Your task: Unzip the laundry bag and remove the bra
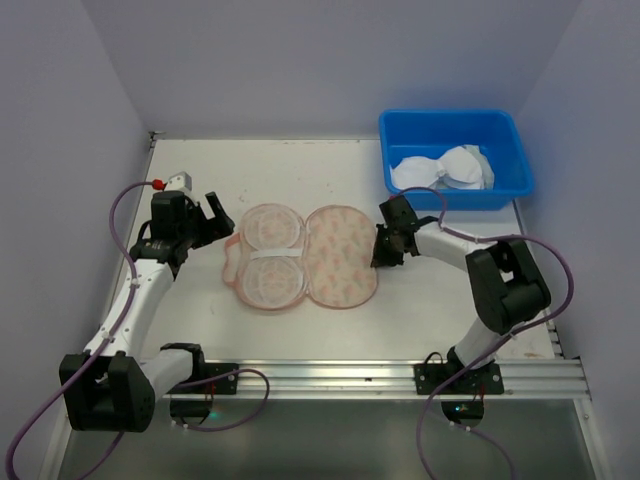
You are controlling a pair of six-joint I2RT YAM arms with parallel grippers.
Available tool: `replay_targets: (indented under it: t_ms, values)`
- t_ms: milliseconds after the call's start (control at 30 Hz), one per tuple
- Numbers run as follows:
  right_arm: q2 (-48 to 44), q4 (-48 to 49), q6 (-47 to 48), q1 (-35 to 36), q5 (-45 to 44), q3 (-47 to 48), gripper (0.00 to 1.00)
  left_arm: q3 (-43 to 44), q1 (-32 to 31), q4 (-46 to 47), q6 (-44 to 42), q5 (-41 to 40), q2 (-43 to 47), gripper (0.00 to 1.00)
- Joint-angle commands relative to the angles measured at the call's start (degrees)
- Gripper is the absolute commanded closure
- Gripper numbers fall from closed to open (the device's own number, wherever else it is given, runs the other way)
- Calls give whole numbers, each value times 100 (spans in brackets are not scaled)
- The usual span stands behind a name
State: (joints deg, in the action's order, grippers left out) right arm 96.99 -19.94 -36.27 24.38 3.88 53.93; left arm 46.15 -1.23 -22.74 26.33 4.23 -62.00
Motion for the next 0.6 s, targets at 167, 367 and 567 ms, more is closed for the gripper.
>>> replay_targets:
  t_ms: [167,367,567]
  values:
    - [-1453,-1256,743,14,-1211,757,100,-1,44,253,-145,-27,126,0]
    - [-2070,-1820,1385,14,-1469,1478,100,-1,44,262,-145,-10,135,0]
    - [-2106,-1662,1439,145,-223,1840,100,-1,44,262,-137,8,127,0]
